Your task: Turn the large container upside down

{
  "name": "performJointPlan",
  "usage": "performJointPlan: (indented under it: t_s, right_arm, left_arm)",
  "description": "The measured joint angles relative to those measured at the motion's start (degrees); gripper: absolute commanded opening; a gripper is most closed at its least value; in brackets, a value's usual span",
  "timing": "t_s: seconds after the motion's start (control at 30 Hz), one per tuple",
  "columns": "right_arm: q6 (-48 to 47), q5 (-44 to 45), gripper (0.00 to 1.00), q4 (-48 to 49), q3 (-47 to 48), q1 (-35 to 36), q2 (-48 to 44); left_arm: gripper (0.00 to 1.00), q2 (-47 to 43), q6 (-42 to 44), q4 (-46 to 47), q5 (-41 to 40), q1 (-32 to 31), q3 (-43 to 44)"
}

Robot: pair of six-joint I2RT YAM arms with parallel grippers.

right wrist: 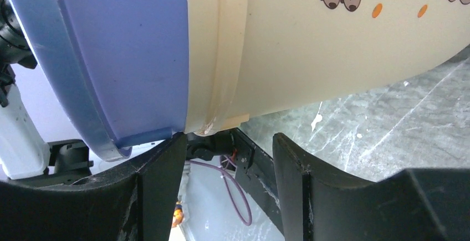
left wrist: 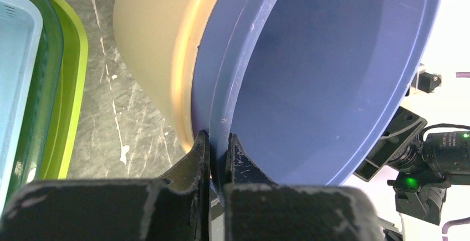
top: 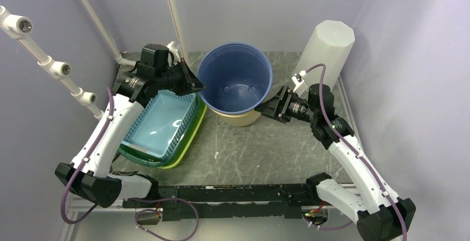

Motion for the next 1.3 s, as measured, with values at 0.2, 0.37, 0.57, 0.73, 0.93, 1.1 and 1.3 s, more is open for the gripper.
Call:
performJointPlan:
  t_s: [0.2,0.37,0.57,0.73,0.93,1.1,1.3]
  right_arm:
    - [-1.3,2.1,0.6,-1.7,0.6,0.0,0.6]
    - [-3.0,4.8,0.59,-5.0,2.4,0.1,2.2]
    - [-3.9,7.5,0.59,-7.6,2.5,0.0,3.1]
    - [-3.9,8.6,0.6,-8.1,2.5,-0.1,3.1]
    - [-5.3,10.3,0.57,-10.7,3.5,-0.1,2.9]
    - [-7.0,13.3,0.56,-13.4,5.3,-0.1,3.2]
    - [-8.7,17.3,0.56,-18.6,5.4,-0.5,5.1]
  left_arm:
    - [0.03,0.0,-0.1,0.3,0.2,0.0,0.0]
    - [0.03,0.0,-0.1,0.0,0.2,0.0,0.0]
    - [0.03,0.0,-0.2,0.0,1.7,-0.1,0.0]
    - [0.03,0.0,-0.2,-1.1,2.4,-0.1,0.1]
    - [0.03,-0.1,0.5,-4.4,2.4,-0.3,1.2]
    - [0.03,-0.1,0.2,-4.4,3.0,-0.3,1.2]
    - [0.03,-0.9,-1.0,-2.7,7.1,-0.6,1.3]
